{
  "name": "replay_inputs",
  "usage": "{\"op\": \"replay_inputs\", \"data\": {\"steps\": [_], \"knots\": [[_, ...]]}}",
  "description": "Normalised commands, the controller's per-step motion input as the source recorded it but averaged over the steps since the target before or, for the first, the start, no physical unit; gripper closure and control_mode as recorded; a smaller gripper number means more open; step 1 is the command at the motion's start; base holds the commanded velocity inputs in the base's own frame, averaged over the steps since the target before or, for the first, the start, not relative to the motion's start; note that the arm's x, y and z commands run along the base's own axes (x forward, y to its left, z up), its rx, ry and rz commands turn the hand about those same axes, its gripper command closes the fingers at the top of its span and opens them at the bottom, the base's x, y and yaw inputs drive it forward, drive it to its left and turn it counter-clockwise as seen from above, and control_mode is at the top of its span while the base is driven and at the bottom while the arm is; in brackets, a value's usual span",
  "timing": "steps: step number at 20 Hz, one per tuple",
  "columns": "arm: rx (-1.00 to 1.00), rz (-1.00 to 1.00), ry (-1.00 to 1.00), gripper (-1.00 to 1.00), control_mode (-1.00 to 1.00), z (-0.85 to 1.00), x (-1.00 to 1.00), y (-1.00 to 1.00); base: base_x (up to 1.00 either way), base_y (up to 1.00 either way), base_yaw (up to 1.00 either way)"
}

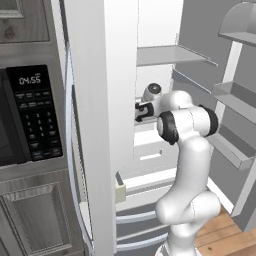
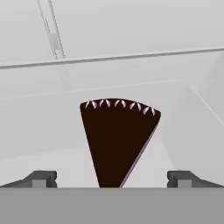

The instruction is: Take the donut and cake from the fridge and place them on the empty tray on the dining counter.

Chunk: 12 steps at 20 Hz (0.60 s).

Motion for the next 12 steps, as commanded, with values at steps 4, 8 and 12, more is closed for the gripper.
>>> {"op": "replay_inputs", "data": {"steps": [4,8,12], "knots": [[0.00,0.00,0.00,-1.00,-1.00,-0.01,0.26,0.00,0.00,0.00,0.00],[0.00,0.00,0.00,-1.00,-1.00,-0.04,0.24,0.00,0.00,0.00,0.00],[0.00,0.00,0.00,-1.00,-1.00,-0.22,0.18,0.00,0.00,0.00,0.00]]}}
